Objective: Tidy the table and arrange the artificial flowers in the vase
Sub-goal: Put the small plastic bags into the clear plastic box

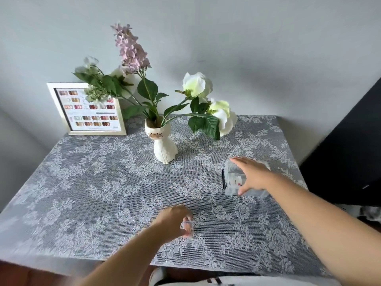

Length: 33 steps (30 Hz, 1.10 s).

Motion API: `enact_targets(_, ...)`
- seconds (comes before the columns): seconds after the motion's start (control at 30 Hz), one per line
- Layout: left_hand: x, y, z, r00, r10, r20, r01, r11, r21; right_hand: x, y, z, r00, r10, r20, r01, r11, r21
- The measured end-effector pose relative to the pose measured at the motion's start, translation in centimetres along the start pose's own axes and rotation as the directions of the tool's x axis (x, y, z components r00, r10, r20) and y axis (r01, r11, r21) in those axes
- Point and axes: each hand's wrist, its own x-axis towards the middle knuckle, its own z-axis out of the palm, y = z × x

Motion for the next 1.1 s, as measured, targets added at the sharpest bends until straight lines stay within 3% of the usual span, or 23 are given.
enact_targets(0.17,0.3,0.1,0.5,0.998,0.015,0.063,-0.012,0.999,-0.048,0.0,0.1,0.2,1.000,0.007,-0.002,-0.007,1.000,0.004)
enact_targets(0.43,0.8,0.0,0.0,0.996,0.091,0.024,-0.093,0.987,0.128,0.1,0.2,0.2,1.000,0.008,0.010,-0.008,1.000,0.016)
enact_targets(0.73,1.5,0.1,-1.5,0.994,0.013,0.110,0.004,0.988,-0.153,-0.2,0.5,-0.2,0.999,0.007,0.032,-0.008,1.000,0.016)
enact_targets(0.9,3.9,2.9,-5.8,0.999,0.047,0.024,-0.038,0.960,-0.276,-1.5,1.7,-1.6,0.996,0.068,0.063,-0.069,0.997,0.018)
enact_targets(1.1,8.7,8.3,-8.9,0.990,0.084,-0.113,-0.113,0.950,-0.289,-3.3,3.8,-1.8,0.992,0.125,0.025,-0.126,0.991,0.044)
